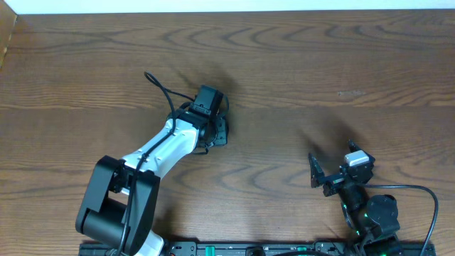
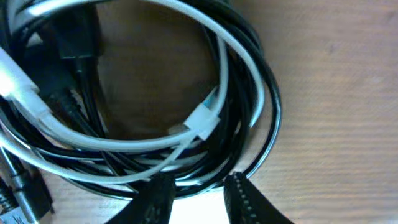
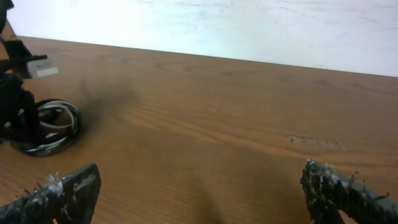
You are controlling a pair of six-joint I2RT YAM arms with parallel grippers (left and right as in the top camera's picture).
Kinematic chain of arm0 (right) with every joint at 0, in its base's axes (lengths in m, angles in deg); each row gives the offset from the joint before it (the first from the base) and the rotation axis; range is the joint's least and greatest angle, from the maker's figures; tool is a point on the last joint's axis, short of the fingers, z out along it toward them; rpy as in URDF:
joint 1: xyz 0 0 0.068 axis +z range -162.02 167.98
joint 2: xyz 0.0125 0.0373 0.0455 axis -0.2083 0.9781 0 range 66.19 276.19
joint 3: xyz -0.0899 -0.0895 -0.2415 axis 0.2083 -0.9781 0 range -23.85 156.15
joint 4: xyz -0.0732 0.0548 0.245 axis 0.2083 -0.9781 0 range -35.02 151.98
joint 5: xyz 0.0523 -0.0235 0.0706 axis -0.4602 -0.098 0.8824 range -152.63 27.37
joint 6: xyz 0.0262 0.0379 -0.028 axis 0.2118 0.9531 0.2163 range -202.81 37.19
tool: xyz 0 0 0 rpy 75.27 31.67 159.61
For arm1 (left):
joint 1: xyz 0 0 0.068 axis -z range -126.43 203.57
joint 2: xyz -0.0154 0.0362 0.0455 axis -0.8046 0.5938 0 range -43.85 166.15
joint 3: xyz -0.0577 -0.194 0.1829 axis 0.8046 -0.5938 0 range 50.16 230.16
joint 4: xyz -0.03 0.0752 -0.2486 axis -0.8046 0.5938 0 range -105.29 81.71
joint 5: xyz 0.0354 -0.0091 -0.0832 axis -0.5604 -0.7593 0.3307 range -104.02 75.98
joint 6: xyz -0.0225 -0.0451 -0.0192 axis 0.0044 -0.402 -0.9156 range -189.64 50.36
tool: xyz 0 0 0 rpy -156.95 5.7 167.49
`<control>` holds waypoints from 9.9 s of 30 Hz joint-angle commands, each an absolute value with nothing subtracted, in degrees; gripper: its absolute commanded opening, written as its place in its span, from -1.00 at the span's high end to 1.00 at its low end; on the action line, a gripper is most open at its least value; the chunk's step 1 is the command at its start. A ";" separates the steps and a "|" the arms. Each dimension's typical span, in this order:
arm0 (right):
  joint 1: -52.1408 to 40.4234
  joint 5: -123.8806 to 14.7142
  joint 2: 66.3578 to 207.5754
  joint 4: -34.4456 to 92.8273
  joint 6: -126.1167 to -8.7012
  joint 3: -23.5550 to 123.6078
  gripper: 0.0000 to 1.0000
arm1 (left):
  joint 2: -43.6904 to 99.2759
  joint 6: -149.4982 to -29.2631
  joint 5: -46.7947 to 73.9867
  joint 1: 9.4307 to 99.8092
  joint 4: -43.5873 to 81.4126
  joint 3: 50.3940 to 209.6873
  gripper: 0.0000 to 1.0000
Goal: Untangle cables
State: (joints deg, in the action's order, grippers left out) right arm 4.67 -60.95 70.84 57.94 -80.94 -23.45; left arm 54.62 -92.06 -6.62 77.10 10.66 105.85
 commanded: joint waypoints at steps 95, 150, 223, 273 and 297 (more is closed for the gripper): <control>4.88 -61.17 70.77 57.68 -81.79 -23.53 -0.99 | 51.58 -90.55 -15.12 69.23 18.40 109.45 -0.29; 4.88 -61.17 70.77 57.68 -81.81 -23.53 -0.98 | 47.67 -91.34 -11.80 64.55 15.34 110.65 -0.24; 4.88 -61.17 70.77 57.68 -81.79 -23.53 -0.98 | 55.76 -93.98 -9.94 64.64 14.55 108.97 -0.25; 4.88 -61.17 70.77 57.68 -81.81 -23.53 -0.99 | 55.76 -93.96 -9.99 64.62 14.57 108.97 -0.25; 4.88 -61.17 70.77 57.68 -81.79 -23.53 -0.99 | 55.82 -93.96 -10.67 64.62 13.87 108.97 -0.27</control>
